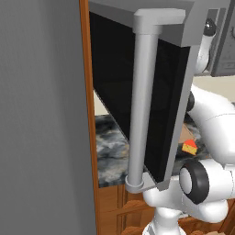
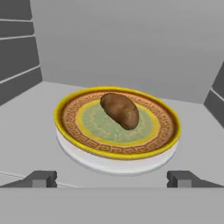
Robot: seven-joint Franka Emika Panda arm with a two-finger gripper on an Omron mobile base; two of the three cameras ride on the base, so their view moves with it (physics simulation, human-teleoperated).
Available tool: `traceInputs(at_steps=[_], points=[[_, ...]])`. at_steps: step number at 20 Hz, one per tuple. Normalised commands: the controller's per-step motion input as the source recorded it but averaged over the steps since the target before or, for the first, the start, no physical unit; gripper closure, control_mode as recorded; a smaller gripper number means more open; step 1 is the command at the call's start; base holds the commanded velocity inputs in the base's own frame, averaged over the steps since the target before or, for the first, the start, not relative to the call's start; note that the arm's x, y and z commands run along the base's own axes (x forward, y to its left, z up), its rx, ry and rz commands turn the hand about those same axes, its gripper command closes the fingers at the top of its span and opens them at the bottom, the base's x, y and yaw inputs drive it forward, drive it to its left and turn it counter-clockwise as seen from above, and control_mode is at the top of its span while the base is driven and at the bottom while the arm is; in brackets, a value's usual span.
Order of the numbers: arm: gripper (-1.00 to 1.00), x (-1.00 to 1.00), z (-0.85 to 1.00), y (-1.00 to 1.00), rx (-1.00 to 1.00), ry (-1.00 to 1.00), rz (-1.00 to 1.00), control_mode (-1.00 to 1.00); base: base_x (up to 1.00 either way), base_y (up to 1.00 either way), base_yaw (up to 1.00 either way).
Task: Retrieve the reheated potato from the microwave, then place the potato, cheese, and condiment on the cutting board.
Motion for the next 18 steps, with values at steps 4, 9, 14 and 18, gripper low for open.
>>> traceInputs(at_steps=[4,9,14,18], points=[[-1.0,0.44,0.0,-0.09,0.05,0.03,0.01,-1.0,0.0,0.0,0.0],[-1.0,0.34,0.0,-0.03,0.04,0.01,0.02,-1.0,0.0,0.0,0.0],[-1.0,0.15,-0.05,0.0,0.01,0.0,0.05,-1.0,0.0,0.0,0.0],[-1.0,0.1,-0.06,0.0,0.0,0.0,0.05,-1.0,0.0,0.0,0.0]])
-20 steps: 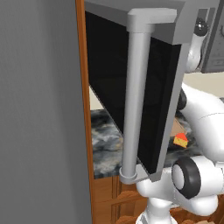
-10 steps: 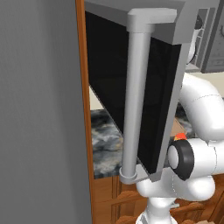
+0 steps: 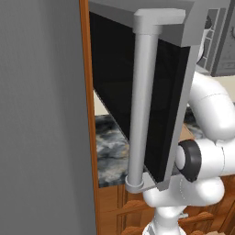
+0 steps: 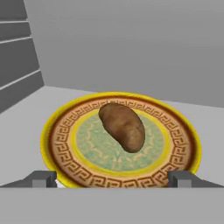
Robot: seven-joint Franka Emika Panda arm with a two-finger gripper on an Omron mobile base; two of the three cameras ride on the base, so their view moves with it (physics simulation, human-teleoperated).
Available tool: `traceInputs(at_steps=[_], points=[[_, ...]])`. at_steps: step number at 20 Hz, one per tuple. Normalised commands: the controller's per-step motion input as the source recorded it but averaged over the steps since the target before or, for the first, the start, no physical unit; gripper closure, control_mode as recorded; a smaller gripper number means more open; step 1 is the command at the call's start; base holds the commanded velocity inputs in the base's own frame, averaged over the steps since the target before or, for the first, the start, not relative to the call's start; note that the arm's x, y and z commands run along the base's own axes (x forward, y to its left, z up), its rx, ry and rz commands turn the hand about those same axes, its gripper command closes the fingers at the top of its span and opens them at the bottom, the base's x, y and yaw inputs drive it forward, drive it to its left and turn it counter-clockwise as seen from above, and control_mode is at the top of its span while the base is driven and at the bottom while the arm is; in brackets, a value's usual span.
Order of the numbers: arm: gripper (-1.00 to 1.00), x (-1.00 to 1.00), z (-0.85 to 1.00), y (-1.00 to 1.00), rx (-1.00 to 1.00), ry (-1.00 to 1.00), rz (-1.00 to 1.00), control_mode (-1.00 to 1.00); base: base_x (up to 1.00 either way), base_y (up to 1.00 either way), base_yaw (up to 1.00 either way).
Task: Retrieve the reheated potato from the microwave, then place the potato, cheese, and condiment on the cutting board.
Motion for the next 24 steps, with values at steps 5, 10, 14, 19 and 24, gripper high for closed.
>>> traceInputs(at_steps=[5,10,14,19,24], points=[[-1.0,0.15,0.0,-0.01,0.02,0.0,0.04,-1.0,0.0,0.0,0.0],[-1.0,0.18,-0.01,-0.01,0.04,0.0,0.02,-1.0,0.0,0.0,0.0],[-1.0,0.11,-0.11,0.0,0.08,0.0,0.0,-1.0,0.0,0.0,0.0],[-1.0,0.15,-0.15,0.0,0.08,0.0,0.0,-1.0,0.0,0.0,0.0],[-1.0,0.15,-0.11,0.0,0.06,-0.01,0.0,-1.0,0.0,0.0,0.0]])
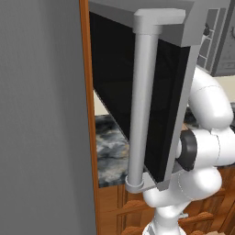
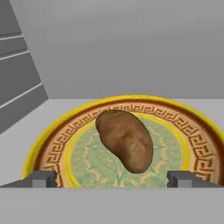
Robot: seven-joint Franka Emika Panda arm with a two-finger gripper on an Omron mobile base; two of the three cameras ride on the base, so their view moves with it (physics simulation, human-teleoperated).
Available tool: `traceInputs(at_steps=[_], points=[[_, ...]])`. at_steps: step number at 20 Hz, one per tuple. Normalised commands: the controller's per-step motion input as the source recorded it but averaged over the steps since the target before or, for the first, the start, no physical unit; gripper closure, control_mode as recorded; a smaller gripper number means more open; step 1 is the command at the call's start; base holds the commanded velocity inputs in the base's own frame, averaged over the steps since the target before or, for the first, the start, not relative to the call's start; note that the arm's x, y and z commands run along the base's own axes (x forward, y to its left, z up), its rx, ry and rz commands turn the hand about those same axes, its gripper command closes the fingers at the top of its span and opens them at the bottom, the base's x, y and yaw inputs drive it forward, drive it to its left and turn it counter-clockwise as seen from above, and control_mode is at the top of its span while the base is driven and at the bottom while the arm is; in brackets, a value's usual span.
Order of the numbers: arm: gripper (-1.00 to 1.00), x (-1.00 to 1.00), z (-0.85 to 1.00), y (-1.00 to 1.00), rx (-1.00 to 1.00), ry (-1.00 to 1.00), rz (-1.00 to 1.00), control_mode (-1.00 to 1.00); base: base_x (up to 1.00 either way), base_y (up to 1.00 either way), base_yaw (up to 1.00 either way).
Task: Retrieve the reheated potato from the microwave, then place the potato, cheese, and condiment on the cutting board.
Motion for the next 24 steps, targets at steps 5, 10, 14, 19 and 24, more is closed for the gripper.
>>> traceInputs(at_steps=[5,10,14,19,24], points=[[-1.0,0.16,-0.08,0.0,0.02,-0.06,0.02,-1.0,0.0,0.0,0.0],[-1.0,0.25,-0.05,0.0,0.0,-0.07,0.07,-1.0,0.0,0.0,0.0],[-1.0,0.27,-0.06,0.0,0.0,-0.04,0.07,-1.0,0.0,0.0,0.0],[-1.0,0.31,-0.01,0.0,0.0,0.0,0.04,-1.0,0.0,0.0,0.0],[-1.0,0.24,0.03,0.0,0.0,0.02,0.02,-1.0,0.0,0.0,0.0]])
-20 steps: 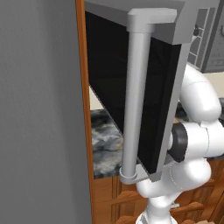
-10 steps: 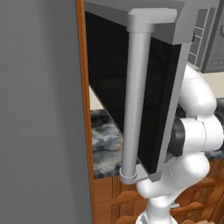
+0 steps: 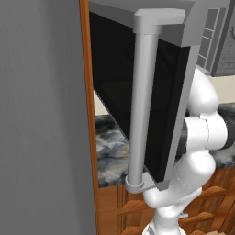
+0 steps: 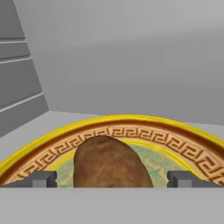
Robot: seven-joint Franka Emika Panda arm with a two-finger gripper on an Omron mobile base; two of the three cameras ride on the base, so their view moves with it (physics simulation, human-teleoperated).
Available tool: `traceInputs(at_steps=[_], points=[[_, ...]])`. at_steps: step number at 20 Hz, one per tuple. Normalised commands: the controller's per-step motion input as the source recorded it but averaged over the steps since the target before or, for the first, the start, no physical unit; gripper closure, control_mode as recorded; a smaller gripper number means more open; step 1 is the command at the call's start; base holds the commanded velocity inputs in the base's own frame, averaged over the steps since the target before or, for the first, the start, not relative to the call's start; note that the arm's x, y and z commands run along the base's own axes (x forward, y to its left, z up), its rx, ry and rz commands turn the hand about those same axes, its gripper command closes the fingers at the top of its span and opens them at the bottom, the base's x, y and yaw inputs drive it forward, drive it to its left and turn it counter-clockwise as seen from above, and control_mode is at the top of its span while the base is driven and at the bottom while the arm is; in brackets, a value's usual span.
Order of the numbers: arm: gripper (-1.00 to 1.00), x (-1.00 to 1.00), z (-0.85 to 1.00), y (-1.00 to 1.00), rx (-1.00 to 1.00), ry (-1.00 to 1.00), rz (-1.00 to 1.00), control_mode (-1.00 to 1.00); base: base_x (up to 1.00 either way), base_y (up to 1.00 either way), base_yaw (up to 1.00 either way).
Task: Retrieve the reheated potato from the microwave, then place the potato, cheese, and condiment on the cutting board.
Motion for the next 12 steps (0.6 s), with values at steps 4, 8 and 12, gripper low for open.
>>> traceInputs(at_steps=[4,8,12], points=[[-1.0,0.12,0.01,0.0,0.0,0.04,0.0,-1.0,0.0,0.0,0.0],[-1.0,0.01,-0.01,0.0,0.0,0.01,0.0,-1.0,0.0,0.0,0.0],[-1.0,0.03,-0.06,0.05,0.0,0.0,0.0,-1.0,0.0,0.0,0.0]])
